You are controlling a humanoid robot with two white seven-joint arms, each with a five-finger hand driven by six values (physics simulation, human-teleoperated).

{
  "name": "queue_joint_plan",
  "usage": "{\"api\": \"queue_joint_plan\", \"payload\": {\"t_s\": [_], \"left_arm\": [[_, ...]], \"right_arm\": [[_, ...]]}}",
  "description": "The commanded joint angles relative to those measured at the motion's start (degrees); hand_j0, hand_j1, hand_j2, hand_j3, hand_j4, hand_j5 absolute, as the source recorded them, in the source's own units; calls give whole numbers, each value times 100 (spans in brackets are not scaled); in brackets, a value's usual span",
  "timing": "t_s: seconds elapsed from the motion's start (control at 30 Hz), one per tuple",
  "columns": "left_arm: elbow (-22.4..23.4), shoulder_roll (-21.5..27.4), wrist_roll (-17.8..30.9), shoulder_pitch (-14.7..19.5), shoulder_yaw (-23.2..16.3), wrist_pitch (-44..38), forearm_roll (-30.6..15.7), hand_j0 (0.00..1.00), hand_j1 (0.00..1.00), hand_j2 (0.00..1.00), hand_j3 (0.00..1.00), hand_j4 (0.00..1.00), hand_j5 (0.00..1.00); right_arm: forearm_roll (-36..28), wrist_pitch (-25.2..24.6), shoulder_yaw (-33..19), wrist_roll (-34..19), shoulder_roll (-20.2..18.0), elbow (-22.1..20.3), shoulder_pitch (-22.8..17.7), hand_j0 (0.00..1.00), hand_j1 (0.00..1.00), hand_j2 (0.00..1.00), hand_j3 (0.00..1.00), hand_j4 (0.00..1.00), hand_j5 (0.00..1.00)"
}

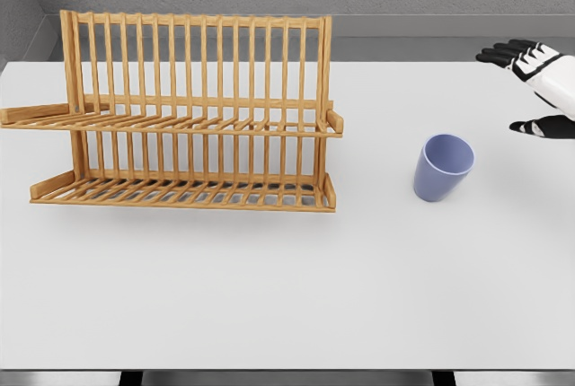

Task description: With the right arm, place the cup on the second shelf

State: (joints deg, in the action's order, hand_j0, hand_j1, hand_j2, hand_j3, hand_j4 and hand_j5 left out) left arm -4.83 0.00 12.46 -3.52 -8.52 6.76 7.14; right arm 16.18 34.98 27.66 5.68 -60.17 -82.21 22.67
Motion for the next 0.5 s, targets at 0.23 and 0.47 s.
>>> {"api": "queue_joint_plan", "payload": {"t_s": [0.23, 0.47], "left_arm": [[0, 0, -6, 0, 0, 1, -2, 100, 100, 100, 100, 100, 100], [0, 0, 2, 0, 0, 1, -2, 100, 100, 100, 100, 100, 100]], "right_arm": [[-71, 2, -120, -1463, -663, -199, 0, 100, 100, 100, 100, 100, 100], [-62, 2, -209, -4068, -216, -709, 781, 100, 100, 100, 100, 100, 100]]}}
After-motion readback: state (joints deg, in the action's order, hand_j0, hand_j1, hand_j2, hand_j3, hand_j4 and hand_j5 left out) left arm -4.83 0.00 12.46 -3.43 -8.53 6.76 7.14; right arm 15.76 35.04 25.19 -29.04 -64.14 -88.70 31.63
